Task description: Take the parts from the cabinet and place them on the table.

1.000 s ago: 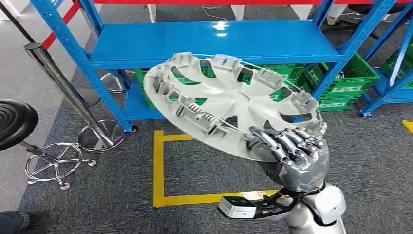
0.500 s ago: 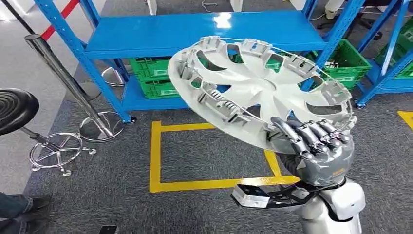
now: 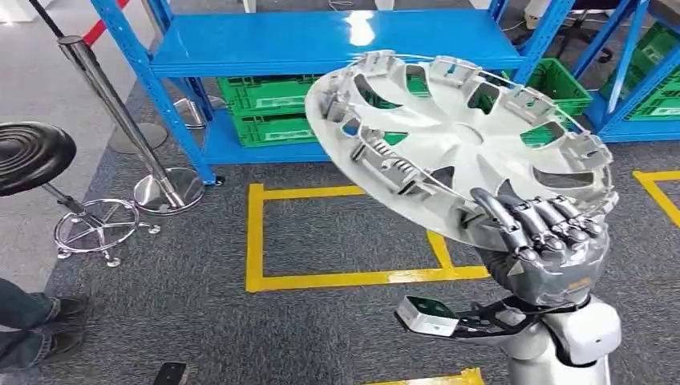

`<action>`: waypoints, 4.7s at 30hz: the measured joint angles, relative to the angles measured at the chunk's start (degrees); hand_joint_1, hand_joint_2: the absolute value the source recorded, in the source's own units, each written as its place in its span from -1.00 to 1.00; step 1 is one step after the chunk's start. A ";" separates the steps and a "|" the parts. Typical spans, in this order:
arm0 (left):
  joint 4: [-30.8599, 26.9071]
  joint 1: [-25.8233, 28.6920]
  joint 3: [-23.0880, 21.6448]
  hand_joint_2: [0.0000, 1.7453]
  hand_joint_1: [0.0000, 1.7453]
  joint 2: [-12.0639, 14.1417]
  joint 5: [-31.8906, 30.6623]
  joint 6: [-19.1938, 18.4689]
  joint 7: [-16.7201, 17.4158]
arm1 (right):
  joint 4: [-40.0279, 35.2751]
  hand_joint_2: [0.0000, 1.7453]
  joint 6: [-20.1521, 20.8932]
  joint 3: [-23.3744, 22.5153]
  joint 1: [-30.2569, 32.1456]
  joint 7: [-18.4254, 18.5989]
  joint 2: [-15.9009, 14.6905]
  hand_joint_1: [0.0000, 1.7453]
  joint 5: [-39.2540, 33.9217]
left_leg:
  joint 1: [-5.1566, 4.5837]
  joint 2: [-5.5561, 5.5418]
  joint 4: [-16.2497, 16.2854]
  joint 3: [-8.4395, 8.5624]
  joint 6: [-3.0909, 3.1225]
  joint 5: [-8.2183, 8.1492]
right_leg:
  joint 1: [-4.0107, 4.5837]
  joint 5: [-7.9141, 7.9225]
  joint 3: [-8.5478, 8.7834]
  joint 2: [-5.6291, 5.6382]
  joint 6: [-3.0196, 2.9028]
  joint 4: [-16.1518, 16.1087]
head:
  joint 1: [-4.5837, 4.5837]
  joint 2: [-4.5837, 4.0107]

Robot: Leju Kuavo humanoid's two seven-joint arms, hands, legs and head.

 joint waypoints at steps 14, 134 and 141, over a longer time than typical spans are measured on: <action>0.57 -0.10 -0.46 -1.00 -1.00 -0.11 -0.72 1.27 1.86 | -3.41 1.00 -0.02 -3.93 1.87 0.00 0.02 1.00 -2.69 | 0.46 -0.32 16.10 -0.83 -2.37 -3.77 | 0.62 1.73 -3.48 -0.22 -3.87 -8.12 | -0.37 -0.02; 9.92 -4.14 -0.48 -1.00 -1.00 -1.81 -1.27 2.78 -2.01 | -10.75 1.00 -0.09 5.66 0.20 16.28 -22.38 1.00 14.69 | 0.59 0.42 6.17 2.39 -2.45 -8.42 | 0.65 1.83 -3.38 -0.49 -3.73 -7.82 | 0.66 0.00; 9.94 -3.73 -0.48 -1.00 -1.00 -1.73 -1.27 2.80 -1.92 | -10.77 1.00 -0.09 5.68 0.30 16.28 -22.40 1.00 14.75 | 0.66 -1.97 6.04 2.12 -1.90 -4.43 | 0.74 1.75 -3.32 4.71 -3.75 -7.29 | 0.59 0.00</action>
